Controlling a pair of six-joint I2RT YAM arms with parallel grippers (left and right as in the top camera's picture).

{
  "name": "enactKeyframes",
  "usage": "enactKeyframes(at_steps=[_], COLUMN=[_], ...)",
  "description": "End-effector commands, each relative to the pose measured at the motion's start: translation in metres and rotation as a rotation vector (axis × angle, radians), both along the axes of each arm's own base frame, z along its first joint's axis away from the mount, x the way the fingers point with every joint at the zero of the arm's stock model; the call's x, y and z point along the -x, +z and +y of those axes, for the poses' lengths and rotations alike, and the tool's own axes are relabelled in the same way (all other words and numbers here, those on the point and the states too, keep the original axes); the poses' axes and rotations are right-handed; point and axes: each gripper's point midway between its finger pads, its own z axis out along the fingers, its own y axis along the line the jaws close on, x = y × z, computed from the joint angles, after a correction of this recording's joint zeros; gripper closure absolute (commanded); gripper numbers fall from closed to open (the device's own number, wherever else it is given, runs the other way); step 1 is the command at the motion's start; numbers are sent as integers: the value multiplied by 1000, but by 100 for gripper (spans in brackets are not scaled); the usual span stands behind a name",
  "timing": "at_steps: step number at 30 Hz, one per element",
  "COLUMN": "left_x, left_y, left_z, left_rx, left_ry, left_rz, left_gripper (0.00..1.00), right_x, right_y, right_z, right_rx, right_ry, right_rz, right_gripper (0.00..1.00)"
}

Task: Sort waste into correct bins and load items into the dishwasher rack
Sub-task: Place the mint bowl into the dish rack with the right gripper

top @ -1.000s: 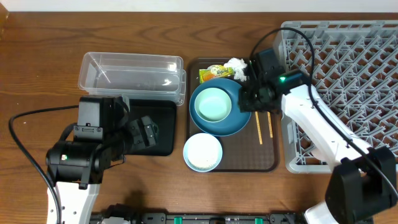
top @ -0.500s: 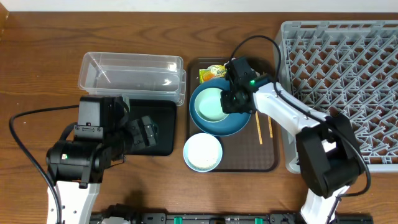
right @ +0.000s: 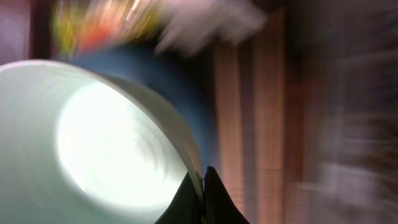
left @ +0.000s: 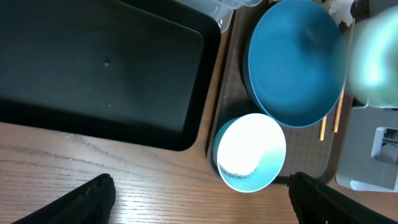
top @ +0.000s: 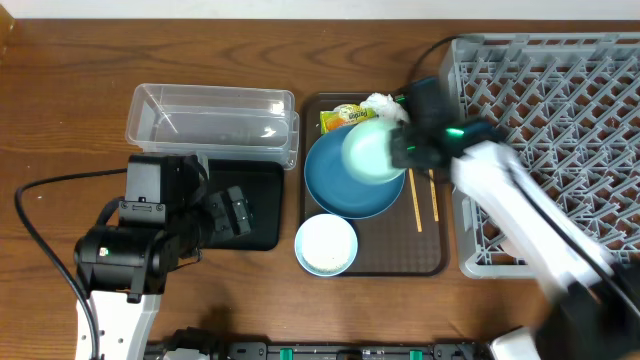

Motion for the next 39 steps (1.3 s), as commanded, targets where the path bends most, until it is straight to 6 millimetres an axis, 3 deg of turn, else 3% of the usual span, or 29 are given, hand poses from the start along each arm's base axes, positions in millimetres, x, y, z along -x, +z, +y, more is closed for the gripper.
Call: enactKeyframes(at_steps=[1,4,7,12,18,23,29,33,35,39], left_x=[-2,-2,-2,-2,-2,-2,-2,-2,-2,-2], left_y=[3,3,3,3,3,3,3,3,3,3], left_z=[3,3,3,3,3,3,3,3,3,3], left_rx=[-19,-19,-19,-19,-19,-19,-19,-19,-19,-19], left_ry=[1,1,1,1,1,1,1,1,1,1], left_rz=[-12,-12,-12,-12,-12,-12,-12,-12,-12,-12], left_gripper=[9,9,9,9,9,9,9,8,9,8], right_x=[0,22,41,49,44,27,5,-2,-7,-22], right_y=[77,127,149,132,98,72,41,29,19,7], right_z=[-94,-166,-217,-270,-314,-327,-318,-319,-315,-288], right_rx=[275,501,653,750,868,995,1063,1203,1236,1219], right_ry=[-290,-539,-725,-858,-921,-869,-767,-715,-668,-589], right_rz=[-256,-384,-410,-301,-153,-55,17,90,125,99], right_gripper=[99,99,99,99,99,99,99,99,99,99])
